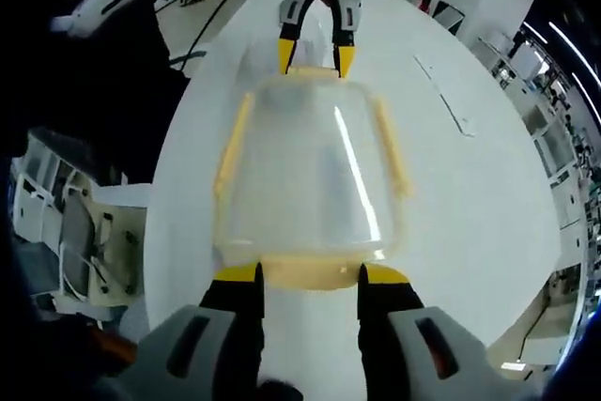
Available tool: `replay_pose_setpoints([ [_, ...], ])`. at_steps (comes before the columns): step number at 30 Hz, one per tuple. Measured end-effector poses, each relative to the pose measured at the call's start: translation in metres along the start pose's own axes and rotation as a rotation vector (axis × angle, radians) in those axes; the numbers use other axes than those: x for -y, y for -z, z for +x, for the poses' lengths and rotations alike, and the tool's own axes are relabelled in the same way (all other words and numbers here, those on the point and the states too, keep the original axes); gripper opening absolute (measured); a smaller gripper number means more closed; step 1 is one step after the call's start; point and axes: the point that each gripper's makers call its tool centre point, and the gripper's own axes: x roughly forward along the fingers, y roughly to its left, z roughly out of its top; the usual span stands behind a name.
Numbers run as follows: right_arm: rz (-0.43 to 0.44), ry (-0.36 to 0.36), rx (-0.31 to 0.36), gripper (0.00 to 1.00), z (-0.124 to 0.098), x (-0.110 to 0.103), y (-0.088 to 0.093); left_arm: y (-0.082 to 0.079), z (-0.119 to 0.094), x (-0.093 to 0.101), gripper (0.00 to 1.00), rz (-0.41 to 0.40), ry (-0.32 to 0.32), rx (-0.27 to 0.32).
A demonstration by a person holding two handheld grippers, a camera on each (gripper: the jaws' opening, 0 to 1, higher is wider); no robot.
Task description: Snap each plastic latch of the storage box into its locked position after aligning the lid with the box until every specified latch is closed and the lid sits flush.
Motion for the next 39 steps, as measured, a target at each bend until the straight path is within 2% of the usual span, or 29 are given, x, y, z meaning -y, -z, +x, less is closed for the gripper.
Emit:
replay_pose_setpoints([
  [8, -0.022, -0.006, 0.015, 0.36, 0.005, 0.001, -0.022, 0.015, -0.022, 0.003, 0.37, -0.011, -0.014, 0.005],
  [16, -0.035, -0.032, 0.037, 0.36, 0.019, 0.001, -0.049, 0.040, -0.043, 0.008, 0.38, -0.051, -0.027, 0.003],
  [28, -0.054, -0.060, 0.046, 0.36, 0.036, 0.000, -0.074, 0.068, -0.058, 0.023, 0.38, -0.078, -0.031, -0.005],
  [33, -0.057, -0.064, 0.056, 0.36, 0.038, -0.001, -0.082, 0.075, -0.071, 0.028, 0.38, -0.086, -0.030, 0.012],
  [39, -0.066, -0.072, 0.047, 0.36, 0.042, -0.004, -0.093, 0.085, -0.078, 0.034, 0.38, -0.086, -0.039, -0.009],
])
